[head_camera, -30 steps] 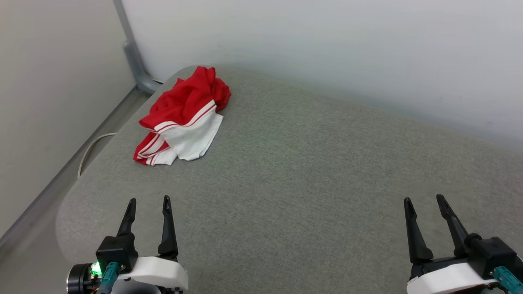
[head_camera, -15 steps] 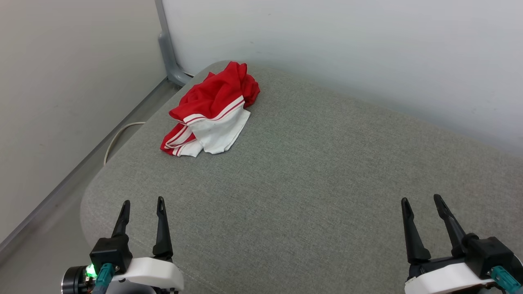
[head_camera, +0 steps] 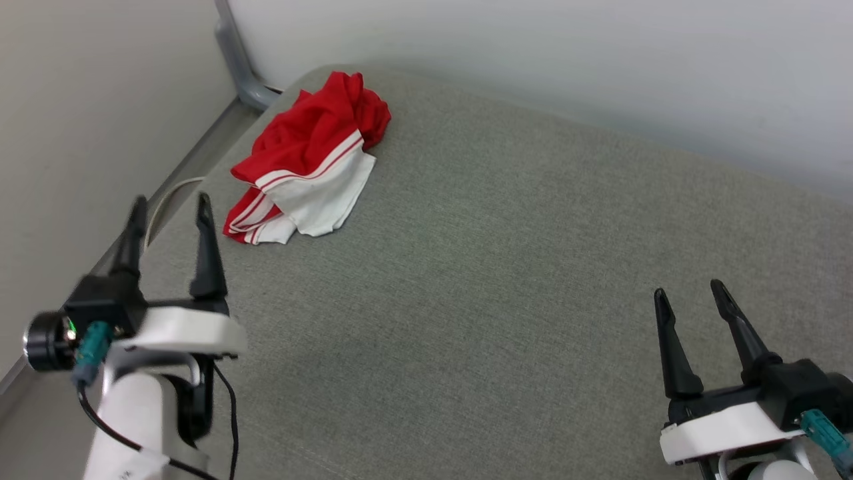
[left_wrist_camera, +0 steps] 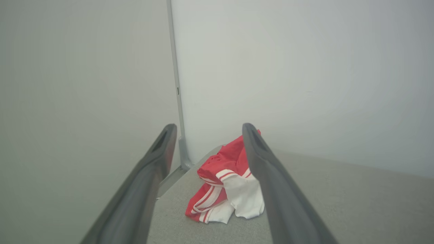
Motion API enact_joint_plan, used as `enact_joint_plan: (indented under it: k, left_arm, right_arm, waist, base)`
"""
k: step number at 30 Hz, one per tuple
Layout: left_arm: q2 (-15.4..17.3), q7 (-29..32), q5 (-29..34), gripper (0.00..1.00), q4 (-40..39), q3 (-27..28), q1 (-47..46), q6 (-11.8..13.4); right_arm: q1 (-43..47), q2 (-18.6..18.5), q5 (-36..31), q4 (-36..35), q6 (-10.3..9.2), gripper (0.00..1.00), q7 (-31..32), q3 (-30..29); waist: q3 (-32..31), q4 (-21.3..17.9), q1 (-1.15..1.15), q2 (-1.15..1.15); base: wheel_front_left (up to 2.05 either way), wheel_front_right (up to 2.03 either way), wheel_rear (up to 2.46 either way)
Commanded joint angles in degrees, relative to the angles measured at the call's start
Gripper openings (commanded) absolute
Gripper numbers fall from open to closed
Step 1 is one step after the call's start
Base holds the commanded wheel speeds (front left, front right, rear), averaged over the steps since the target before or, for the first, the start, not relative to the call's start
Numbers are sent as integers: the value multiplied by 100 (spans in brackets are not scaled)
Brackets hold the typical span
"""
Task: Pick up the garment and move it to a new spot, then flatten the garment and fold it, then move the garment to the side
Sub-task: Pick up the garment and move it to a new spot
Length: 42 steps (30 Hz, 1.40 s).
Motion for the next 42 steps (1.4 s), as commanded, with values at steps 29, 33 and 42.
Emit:
enact_joint_plan:
  k: [29, 33, 42]
  left_arm:
    - [2248, 2537, -3014, 100, 2741, -637, -4336, -542]
    - [2603, 3639, -3664, 100, 3053, -1057, -4439, -542]
    - [2929, 5005, -4585, 100, 3483, -1640, -4444, -543]
  right_arm:
    - [-1103, 10, -1166, -1336, -5, 100, -14, -178]
    - [-1194, -6, -1238, -1473, -5, 100, -14, -168]
    - [-1365, -75, -1281, -1636, -5, 100, -14, -123]
  waist:
    - [2670, -966, 0, 0]
    - [2886, -1021, 0, 0]
    - [3235, -1168, 0, 0]
  base:
    - [0, 0, 0]
    - [0, 0, 0]
    - [0, 0, 0]
